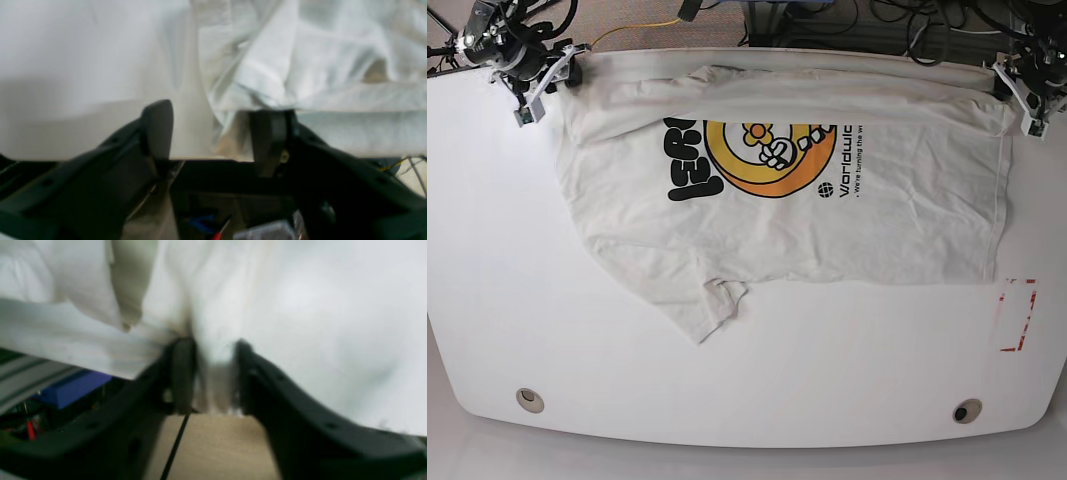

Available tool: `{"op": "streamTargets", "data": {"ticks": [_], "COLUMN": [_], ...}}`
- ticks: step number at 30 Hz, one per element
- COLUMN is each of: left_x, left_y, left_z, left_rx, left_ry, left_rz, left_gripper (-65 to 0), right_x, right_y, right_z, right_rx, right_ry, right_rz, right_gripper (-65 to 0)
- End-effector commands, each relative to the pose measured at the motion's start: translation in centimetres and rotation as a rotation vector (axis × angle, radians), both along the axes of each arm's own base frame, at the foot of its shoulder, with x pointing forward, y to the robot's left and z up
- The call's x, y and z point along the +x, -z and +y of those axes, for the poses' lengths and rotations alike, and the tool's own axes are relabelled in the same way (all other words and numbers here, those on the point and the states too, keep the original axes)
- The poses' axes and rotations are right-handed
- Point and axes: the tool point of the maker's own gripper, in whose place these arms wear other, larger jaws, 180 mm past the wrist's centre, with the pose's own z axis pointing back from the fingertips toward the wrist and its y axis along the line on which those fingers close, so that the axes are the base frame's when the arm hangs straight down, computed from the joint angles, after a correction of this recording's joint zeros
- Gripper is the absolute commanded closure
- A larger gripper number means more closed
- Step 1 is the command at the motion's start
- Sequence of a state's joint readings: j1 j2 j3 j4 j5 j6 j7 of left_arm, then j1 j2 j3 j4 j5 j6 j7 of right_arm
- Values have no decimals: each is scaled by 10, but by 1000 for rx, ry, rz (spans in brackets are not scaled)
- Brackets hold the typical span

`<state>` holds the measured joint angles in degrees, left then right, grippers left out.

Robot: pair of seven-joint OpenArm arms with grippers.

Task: Fold the T-shirt properly
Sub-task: 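Drag the shirt with both grippers toward the robot, then release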

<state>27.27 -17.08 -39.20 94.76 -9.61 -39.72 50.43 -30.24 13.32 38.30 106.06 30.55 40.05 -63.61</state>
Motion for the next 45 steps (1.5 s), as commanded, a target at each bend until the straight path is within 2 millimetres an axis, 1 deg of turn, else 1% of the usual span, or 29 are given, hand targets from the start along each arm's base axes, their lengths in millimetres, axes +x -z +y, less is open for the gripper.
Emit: {"op": "streamTargets", "data": {"ticks": [1,3,5,7,9,11,13,17,22,23,25,28,29,30,31,33,34,35,36,38,39,42,44,45], "left_x": [1,7,12,18,23,25,29,35,57,58,61,72,75,73,70,70,70,71,71,71,69,63,59,57], "left_y": [-15,-27,-38,-55,-67,-75,-88,-101,-113,-112,-103,-96,-92,-87,-81,-75,-73,-71,-69,-67,-62,-46,-38,-38], "left_z": [3,-2,-4,-1,-4,-6,-3,-5,-6,-7,-14,-19,-20,-20,-21,-21,-22,-24,-25,-24,-22,-20,-17,-12], "left_rx": [65,72,79,102,100,93,104,67,50,48,28,39,51,65,77,88,88,88,88,93,90,69,60,64], "left_ry": [36,52,63,74,82,83,84,90,74,69,52,17,2,-10,-25,-49,-56,-62,-62,-67,-73,-89,-97,-98], "left_rz": [16,0,-8,-31,-54,-74,-97,-144,-231,-234,-233,-244,-237,-219,-198,-187,-189,-195,-199,-204,-191,-146,-119,-111], "left_gripper": [-357,-357,-357,-357,-357,-357,-356,-354,-351,-351,-351,-342,-317,-287,-249,-175,-150,-117,-103,-97,-97,-97,-97,-97], "right_x": [10,14,14,17,18,14,15,21,29,31,34,50,54,57,60,66,70,74,75,73,72,77,73,70], "right_y": [-20,-30,-37,-45,-50,-51,-57,-69,-85,-89,-95,-104,-103,-104,-104,-105,-106,-104,-100,-90,-81,-65,-49,-42], "right_z": [-7,-7,-8,-6,-3,0,4,21,38,42,47,54,61,65,69,72,73,77,78,77,75,73,78,79], "right_rx": [-16,-11,-6,2,22,46,89,197,329,360,397,432,449,459,470,484,493,512,525,544,548,531,511,499], "right_ry": [-3,1,7,3,2,-4,5,1,3,6,5,-11,-21,-28,-33,-36,-35,-32,-25,-2,15,28,15,10], "right_rz": [-69,-103,-127,-154,-173,-166,-189,-249,-325,-342,-366,-419,-426,-430,-437,-451,-460,-462,-453,-428,-405,-369,-312,-283], "right_gripper": [-380,-466,-506,-509,-509,-509,-509,-509,-509,-509,-509,-509,-507,-503,-484,-420,-385,-333,-292,-230,-193,-146,-146,-144]}}
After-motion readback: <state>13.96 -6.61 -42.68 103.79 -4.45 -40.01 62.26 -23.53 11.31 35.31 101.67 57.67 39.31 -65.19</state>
